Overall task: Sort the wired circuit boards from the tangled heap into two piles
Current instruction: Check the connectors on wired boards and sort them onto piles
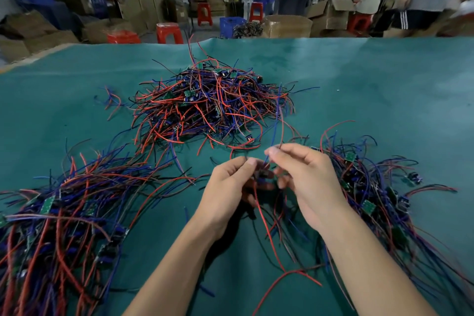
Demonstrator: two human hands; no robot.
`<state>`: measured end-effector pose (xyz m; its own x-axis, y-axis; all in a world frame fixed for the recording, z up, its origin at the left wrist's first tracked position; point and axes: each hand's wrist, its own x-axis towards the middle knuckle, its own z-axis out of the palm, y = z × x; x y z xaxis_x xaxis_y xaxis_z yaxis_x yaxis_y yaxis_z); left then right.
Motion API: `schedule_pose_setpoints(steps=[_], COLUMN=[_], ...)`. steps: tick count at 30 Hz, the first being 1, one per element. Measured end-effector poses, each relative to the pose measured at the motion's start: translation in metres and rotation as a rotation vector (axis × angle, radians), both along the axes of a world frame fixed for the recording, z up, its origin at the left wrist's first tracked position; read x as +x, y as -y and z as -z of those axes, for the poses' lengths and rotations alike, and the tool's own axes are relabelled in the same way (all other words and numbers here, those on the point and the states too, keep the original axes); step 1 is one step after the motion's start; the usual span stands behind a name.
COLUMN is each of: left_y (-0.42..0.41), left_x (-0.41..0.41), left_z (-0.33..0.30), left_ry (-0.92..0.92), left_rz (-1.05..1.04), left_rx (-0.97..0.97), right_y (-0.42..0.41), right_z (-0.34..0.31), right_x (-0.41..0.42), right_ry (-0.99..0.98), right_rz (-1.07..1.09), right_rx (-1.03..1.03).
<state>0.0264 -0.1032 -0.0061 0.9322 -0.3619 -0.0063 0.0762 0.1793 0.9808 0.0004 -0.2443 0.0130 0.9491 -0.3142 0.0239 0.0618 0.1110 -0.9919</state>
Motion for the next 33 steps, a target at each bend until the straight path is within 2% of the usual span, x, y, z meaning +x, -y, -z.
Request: schedule_pose_setpoints(steps=[4,8,11,20,21,23,25,27,29,33], left_y=[-0.002,-0.001,0.0,0.001,0.001,-0.001,-0.002,-0.004,-0.005,-0.005], left_x=[0.003,0.005,0.004,0.006,0.005,0.004,0.001,-0.001,-0.003,-0.002], left_z=[0.0,0.002,0.004,0.008,0.007,0.004,0.001,-0.003,-0.004,0.0], left_ry=[-0.046,-0.088,-0.039,0.037,0.037,0.025,0.026,0.053,0.082,0.124], left_rz=[-0.078,-0.146,-0.115,-0.147,-0.159,-0.153,-0.059,0.067,0.124,0.097], left_rx=[-0.041,-0.077,-0.01,-0.002,0.006,0.03,0.034,0.039,0.029,0.029], right_y=[0.005,0.021,0.031,0.033,0.032,0.025,0.017,0.006,0.0,0.002], right_z=[-0.011,-0.027,-0.035,-0.035,-0.035,-0.033,-0.025,-0.016,-0.006,0.0], right_x=[0.001,-0.001,-0.007,-0.016,-0.017,-0.014,-0.008,-0.002,0.002,0.004], right_ry=[0.033,0.07,0.098,0.153,0.147,0.115,0.073,0.031,0.015,0.03], right_rz=[0.09,0.073,-0.097,-0.654,-0.65,-0.479,-0.29,-0.155,-0.045,0.045], right_rx=[0.202,0.675,0.946,1.175,1.13,0.834,0.517,0.298,0.201,0.163])
